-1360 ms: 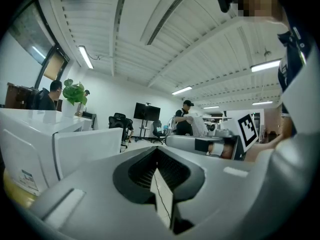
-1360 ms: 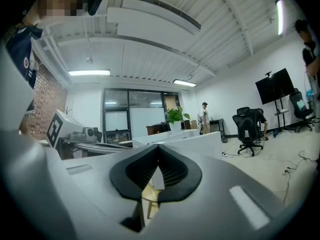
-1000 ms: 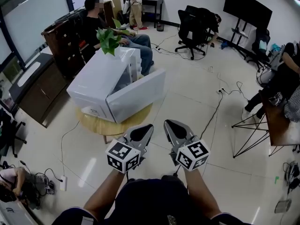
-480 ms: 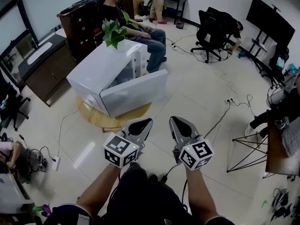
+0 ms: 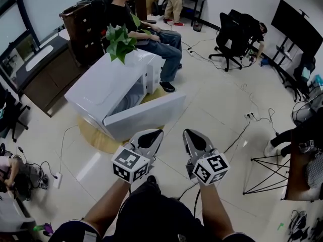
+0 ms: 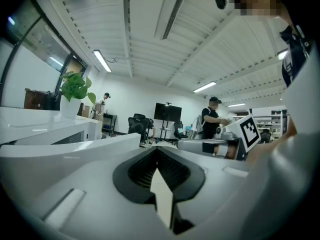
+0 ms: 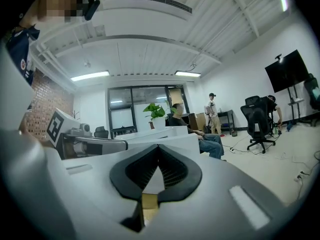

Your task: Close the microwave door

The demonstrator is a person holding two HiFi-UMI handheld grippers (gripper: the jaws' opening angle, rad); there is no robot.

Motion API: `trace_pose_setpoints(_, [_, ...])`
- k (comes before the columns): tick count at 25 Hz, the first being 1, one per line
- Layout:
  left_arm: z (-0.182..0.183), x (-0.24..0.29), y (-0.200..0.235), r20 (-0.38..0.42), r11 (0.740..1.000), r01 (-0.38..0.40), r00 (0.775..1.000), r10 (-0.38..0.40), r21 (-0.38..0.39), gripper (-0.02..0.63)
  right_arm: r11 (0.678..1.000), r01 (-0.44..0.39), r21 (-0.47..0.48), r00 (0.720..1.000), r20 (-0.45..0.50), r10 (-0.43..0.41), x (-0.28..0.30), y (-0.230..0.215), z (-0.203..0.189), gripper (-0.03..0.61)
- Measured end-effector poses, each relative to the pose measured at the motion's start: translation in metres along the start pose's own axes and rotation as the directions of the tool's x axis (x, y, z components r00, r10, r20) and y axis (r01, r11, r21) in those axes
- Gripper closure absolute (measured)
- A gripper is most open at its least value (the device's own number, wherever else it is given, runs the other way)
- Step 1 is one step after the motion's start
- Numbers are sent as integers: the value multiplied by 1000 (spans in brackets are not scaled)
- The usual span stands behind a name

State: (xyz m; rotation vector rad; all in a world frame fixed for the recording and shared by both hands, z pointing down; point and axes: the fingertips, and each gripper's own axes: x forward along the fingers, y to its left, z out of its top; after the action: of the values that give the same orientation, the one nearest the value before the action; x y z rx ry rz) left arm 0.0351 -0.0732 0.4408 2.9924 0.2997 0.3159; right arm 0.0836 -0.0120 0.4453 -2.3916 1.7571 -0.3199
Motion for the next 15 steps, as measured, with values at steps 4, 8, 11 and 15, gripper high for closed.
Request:
trace_pose_setpoints(4, [0,14,14,7,1000,19,1000,-19,-2,603,1000,3,-1,1000,-10,-3,25,-17,-1,577])
trace_pose_setpoints(8, [-5,26,26,-8,1000,9,1000,-9,-8,603,1000,0,-2,1000,-17,0,47,-32,0,577])
trace_pose_setpoints(11, [-7,33,36,-16,1000,-10,1000,9,-24,603,1000,-4,-7,1000,-21,4,58,-43,5,577])
trace_pose_setpoints(15, [-6,48,45,-14,999,-34,999,33,-39,603,1000,0,-18,1000,-28,0,72,-70,10,577])
